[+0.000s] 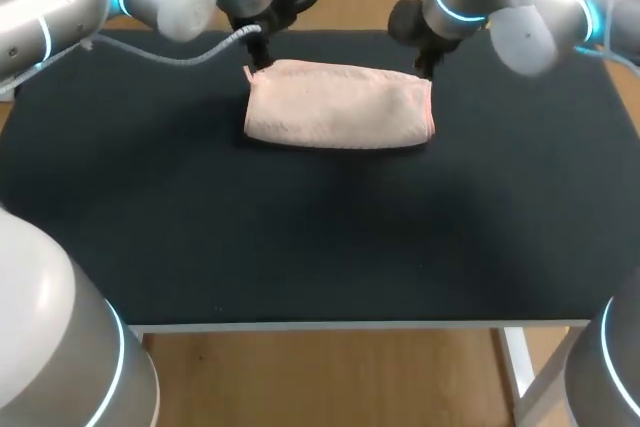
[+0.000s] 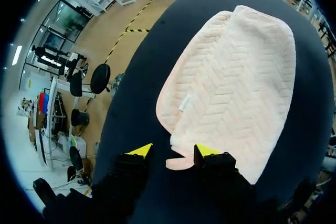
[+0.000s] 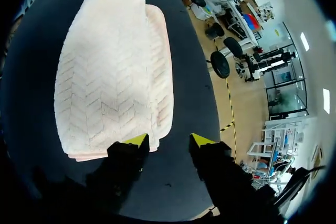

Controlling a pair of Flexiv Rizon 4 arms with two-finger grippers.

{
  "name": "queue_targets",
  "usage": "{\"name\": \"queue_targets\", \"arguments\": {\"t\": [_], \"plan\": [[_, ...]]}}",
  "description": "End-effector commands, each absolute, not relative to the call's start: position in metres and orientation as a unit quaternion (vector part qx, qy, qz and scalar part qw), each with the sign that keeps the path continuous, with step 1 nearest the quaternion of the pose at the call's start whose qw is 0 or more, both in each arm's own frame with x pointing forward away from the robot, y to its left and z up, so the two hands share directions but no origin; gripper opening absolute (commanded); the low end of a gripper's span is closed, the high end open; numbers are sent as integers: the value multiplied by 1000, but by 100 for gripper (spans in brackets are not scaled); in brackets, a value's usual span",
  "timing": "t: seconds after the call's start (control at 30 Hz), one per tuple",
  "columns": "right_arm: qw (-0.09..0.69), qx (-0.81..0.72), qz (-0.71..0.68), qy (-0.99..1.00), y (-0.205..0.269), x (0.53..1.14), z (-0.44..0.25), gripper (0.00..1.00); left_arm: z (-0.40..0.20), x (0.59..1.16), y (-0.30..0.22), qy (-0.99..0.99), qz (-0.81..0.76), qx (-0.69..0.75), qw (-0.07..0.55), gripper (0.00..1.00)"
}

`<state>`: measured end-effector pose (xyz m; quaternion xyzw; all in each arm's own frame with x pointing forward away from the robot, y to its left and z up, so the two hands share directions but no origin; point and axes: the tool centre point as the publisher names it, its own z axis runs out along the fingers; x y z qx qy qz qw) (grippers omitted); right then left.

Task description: Fold the towel

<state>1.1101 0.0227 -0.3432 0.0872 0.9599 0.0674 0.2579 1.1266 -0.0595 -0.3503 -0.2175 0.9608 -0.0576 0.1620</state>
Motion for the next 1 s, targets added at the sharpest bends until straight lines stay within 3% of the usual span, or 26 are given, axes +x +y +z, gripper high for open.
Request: {"name": "queue_targets", "arguments": {"t": [0.03,0.57,1.0], "plan": [[261,84,75,959,14,1100,-338,100,-339,1123,-45,957,-99,-227,151,100],[264,94,87,956,15,1091,-326,100,-293,1083,-27,863,-461,-207,27,100],[264,92,88,956,16,1084,-324,100,-283,1052,-25,850,-525,-52,0,100]]}}
